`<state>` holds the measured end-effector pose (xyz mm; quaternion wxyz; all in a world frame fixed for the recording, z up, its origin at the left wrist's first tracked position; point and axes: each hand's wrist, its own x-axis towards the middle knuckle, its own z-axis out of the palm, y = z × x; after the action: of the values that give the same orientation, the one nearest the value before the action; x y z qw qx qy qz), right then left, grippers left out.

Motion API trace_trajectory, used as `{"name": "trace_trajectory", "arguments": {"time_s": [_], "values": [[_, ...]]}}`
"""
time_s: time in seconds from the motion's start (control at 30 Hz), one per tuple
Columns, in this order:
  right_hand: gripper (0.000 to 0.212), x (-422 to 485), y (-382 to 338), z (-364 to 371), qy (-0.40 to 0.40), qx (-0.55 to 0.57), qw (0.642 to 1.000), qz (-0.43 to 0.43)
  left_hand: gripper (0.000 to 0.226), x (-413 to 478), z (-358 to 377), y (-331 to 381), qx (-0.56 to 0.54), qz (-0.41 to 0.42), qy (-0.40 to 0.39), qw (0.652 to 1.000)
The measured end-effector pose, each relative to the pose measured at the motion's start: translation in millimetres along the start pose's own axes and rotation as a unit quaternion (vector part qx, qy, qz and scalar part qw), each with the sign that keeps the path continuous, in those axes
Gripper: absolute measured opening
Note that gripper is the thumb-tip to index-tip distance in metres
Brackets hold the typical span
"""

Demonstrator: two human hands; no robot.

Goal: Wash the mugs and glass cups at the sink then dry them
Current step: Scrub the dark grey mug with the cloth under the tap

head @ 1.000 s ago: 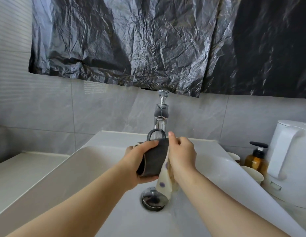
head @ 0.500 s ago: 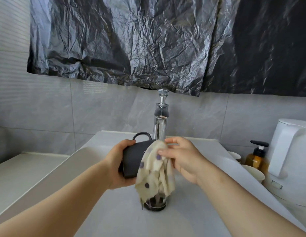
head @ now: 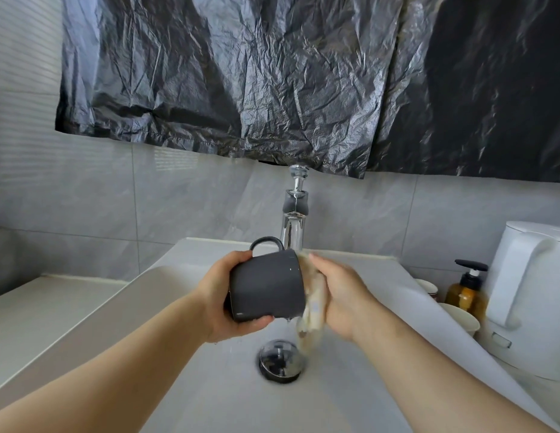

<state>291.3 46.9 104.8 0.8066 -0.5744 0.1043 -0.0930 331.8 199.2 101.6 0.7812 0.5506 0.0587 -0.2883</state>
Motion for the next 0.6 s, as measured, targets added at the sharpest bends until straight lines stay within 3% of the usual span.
{"name": "trace_trajectory", "arguments": {"time_s": [0.07, 0.13, 0.27, 0.37, 0.5, 0.6], "values": [[0.036, -10.2, -1.4, 5.6, -0.166, -0.028, 0.984, 0.052, 0.035, 0.4, -1.5, 0.0, 0.016, 0.004, 0.007, 1.0], [0.046, -11.8, 0.6, 3.8, -0.247, -0.094, 0.964, 0.041, 0.037, 1.8, -1.8, 0.3, 0.026, 0.011, 0.015, 0.999], [0.039, -7.1, 7.7, -8.0, -0.236, -0.303, 0.921, -0.069, 0.034, 4.4, 3.8, 1.1, 0.03, 0.023, 0.005, 0.999], [0.057, -6.7, 10.0, -8.3, -0.195, -0.35, 0.907, -0.132, 0.031, 4.7, 7.2, -0.8, 0.038, 0.026, -0.001, 0.999], [0.061, -2.5, 0.9, -16.1, -0.2, -0.285, 0.932, -0.1, 0.036, 6.0, 2.2, 0.8, 0.02, 0.023, -0.002, 1.0], [0.068, -5.8, -4.1, -23.5, -0.243, -0.431, 0.865, -0.084, 0.034, 6.4, -1.7, 2.8, 0.016, 0.028, 0.009, 0.999]]}}
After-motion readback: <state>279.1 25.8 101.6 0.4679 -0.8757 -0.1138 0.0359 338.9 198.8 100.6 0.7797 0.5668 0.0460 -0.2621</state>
